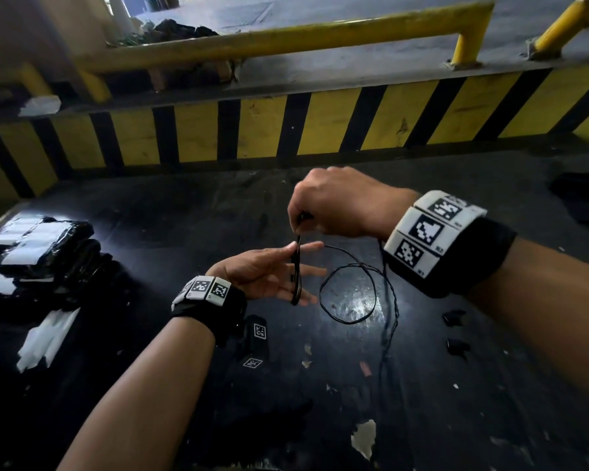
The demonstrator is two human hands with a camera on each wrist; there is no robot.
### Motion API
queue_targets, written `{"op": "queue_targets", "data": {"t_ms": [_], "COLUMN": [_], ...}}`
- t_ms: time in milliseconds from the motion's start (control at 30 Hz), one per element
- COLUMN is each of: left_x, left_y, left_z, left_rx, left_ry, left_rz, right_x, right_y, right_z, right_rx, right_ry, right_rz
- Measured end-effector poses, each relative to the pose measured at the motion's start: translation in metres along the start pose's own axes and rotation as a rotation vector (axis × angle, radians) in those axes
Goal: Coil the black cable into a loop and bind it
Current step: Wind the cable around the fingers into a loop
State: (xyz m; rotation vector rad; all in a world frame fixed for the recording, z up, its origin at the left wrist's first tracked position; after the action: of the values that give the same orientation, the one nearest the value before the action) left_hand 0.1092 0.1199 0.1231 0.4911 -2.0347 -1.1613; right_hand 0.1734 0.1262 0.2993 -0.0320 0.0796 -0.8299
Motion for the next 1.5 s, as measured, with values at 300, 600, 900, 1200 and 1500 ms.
{"op": "queue_targets", "data": {"t_ms": [300,600,900,1200,1500], "left_x": [0.01,0.031,0.045,0.026,0.015], "left_y": [-0.001,0.008,0.042,0.068,0.054], "left_z": [-0.016,-0.03,-0.049,-0.021,0.024], "left_rx": [0.145,0.138,0.115,0.09,0.113], "left_ry": [-0.147,-0.249,-0.365,-0.266,-0.167], "left_rz": [-0.001,-0.044,-0.179,-0.261,-0.222], "right_x": [-0.027,-0.043,-0.03,0.01,0.024], "right_y": [0.012,0.033,0.058,0.007,-0.009], "right_z": [-0.002,-0.012,-0.099,-0.189,-0.176], "right_rx": [-0.021,-0.281,-0.571,-0.816,-0.669], "right_ry": [0.051,0.164,0.129,-0.023,-0.054], "right_rz": [0.032,0.096,-0.067,-0.104,-0.034]}}
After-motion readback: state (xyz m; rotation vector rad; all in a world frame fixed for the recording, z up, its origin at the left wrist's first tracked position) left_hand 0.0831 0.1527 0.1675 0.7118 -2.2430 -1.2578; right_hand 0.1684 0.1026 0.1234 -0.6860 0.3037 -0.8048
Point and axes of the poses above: each hand's wrist, its own x-axis away from the middle knuckle, its own z-axis out of the back of the hand, y = z × x, the point moved 10 cm from there along -x, towards the middle knuckle
